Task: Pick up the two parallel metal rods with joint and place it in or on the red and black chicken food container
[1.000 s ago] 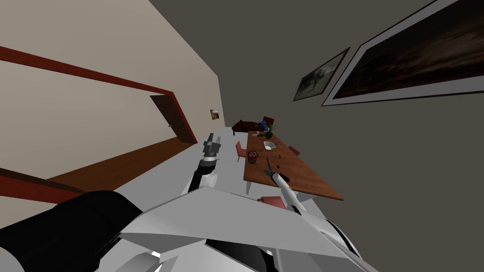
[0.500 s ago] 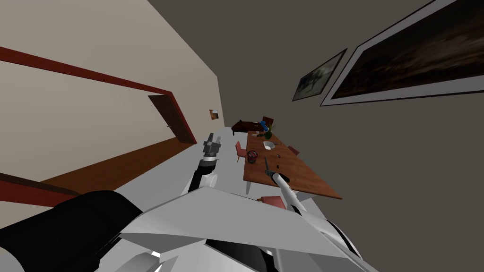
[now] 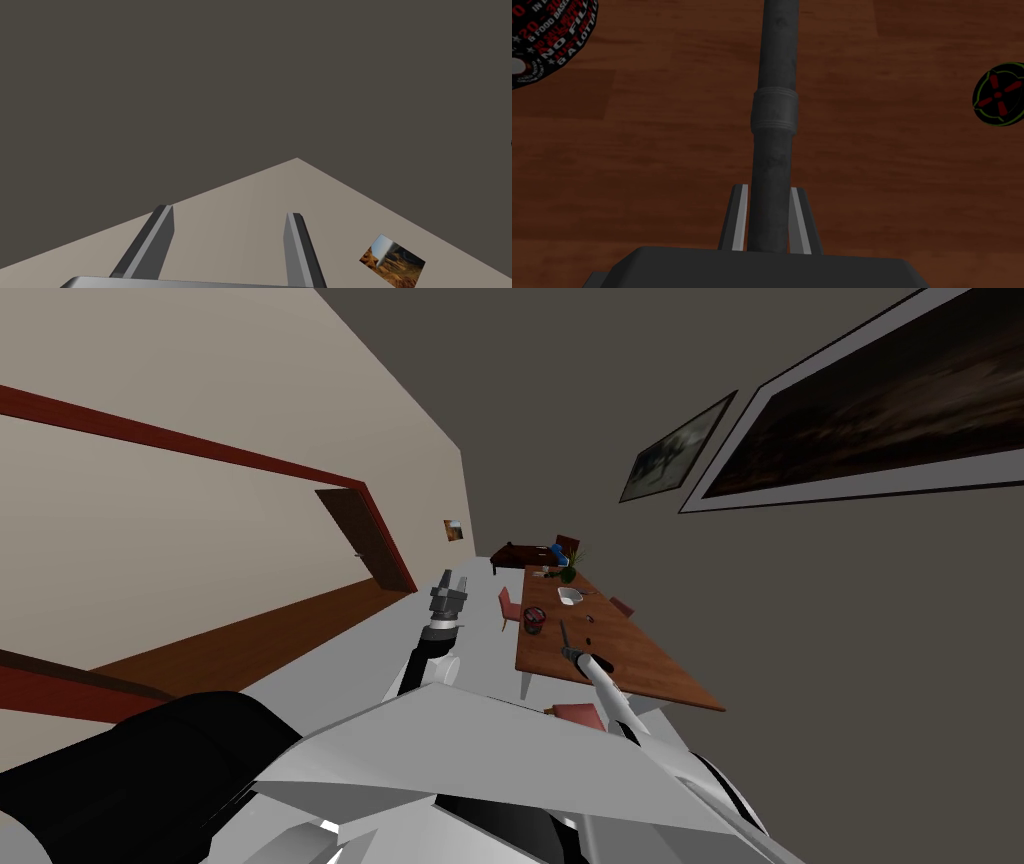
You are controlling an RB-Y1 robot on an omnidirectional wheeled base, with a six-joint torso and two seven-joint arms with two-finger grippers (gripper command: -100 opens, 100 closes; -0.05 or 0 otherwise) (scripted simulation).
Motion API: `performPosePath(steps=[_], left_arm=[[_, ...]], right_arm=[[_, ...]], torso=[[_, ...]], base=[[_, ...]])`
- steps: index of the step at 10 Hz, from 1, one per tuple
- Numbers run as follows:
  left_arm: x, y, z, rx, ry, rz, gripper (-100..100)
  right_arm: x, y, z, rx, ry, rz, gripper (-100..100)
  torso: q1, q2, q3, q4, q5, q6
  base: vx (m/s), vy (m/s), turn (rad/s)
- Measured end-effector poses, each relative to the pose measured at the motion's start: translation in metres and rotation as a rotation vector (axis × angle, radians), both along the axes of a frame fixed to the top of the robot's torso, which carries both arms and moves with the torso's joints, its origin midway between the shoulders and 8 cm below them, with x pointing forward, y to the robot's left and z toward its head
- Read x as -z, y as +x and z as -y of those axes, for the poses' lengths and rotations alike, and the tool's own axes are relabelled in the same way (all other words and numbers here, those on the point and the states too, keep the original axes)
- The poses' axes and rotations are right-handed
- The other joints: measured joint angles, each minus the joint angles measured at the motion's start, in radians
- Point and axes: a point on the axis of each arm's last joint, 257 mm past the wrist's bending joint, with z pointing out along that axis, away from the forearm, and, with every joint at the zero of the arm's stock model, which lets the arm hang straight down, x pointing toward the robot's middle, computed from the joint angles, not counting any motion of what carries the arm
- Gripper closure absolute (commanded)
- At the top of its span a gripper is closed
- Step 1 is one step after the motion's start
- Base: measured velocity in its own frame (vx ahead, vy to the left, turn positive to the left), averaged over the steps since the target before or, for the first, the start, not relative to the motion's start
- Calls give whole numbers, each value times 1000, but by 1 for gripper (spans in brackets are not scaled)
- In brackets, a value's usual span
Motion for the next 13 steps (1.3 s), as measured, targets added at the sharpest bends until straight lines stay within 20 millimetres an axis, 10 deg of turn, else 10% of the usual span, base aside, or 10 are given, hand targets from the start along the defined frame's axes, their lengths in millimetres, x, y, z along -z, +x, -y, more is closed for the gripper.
performPosePath(steps=[2, 3, 4, 13], left_arm=[[0, 0, 0, 0, 0, 0, 0], [0, 0, 0, 0, 0, 0, 0], [0, 0, 0, 0, 0, 0, 0], [0, 0, 0, 0, 0, 0, 0]], right_arm=[[-7, 6, 8, -7, -1, -3, 100], [-8, 6, 8, -6, 1, -4, 0], [-8, 6, 8, -6, 1, -4, 100], [-77, 76, 3, 0, 19, 110, 100]], torso=[[0, 0, 0, 0, 0, 0], [0, 0, 0, 0, -1, 0], [0, 0, 0, 0, 0, 0], [4, 2, 2, 2, 2, 1]], base=[[0, 0, 0], [0, 0, 0], [-6, 12, -60], [0, 14, -36]])
